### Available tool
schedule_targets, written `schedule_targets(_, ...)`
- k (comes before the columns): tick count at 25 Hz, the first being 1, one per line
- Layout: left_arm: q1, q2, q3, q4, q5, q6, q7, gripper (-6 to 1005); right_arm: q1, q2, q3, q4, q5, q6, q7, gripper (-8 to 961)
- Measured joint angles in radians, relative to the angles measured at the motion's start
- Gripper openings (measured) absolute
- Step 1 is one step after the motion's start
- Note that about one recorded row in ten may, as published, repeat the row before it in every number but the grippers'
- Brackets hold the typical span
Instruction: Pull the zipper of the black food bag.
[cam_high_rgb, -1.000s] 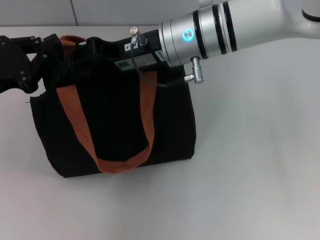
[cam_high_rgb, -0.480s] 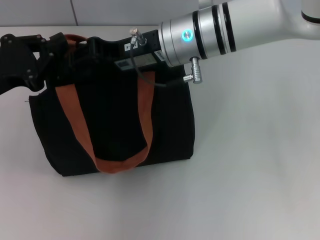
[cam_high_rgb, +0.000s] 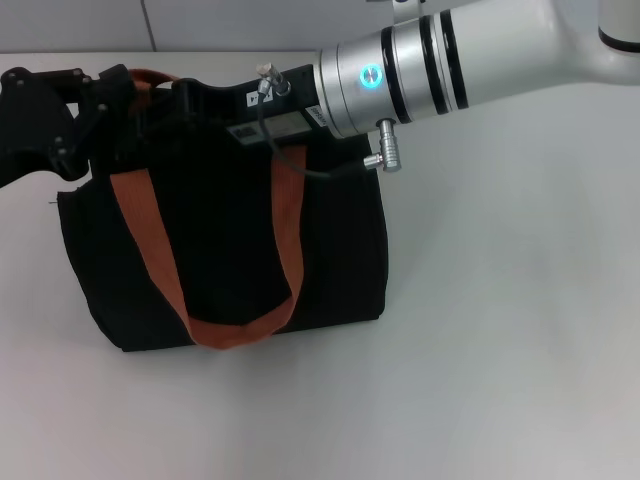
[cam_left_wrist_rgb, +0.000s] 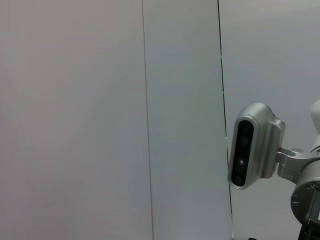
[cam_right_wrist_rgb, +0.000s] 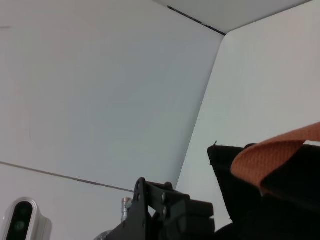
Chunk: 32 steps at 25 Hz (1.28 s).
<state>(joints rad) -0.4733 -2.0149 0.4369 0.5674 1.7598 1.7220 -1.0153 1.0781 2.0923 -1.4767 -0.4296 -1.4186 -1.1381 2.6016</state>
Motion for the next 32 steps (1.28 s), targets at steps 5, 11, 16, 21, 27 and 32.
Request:
schedule_targets(5,0.006,0.006,-0.003,0.0,-0.001,-0.005,0.0,26,-0.025,0.0,0.004,-0.022,0.0,-0.003,0.0,335)
schedule_targets(11,0.01,0.008,-0.004,0.0,-0.002,-0.003,-0.006,26,-0.048,0.0,-0.003,-0.069,-0.001,-0.012,0.004,327)
schedule_targets(16,0.01,0.007,-0.003,0.0,-0.002,0.001,-0.008,26,-0.051,0.0,-0.004,-0.07,-0.002,-0.028,0.007,320)
schedule_targets(21,0.01,0.007,-0.003,0.0,-0.002,0.002,-0.008,26,-0.054,0.0,-0.004,-0.072,-0.002,-0.035,0.008,313)
schedule_targets(27,0.01,0.005,0.001,0.0,-0.002,0.002,-0.008,26,-0.057,0.0,-0.003,-0.088,-0.002,-0.037,0.008,305)
schedule_targets(32,0.01,0.005,-0.001,0.0,-0.002,0.004,-0.008,26,-0.06,0.0,0.003,-0.089,-0.001,-0.03,0.009,299)
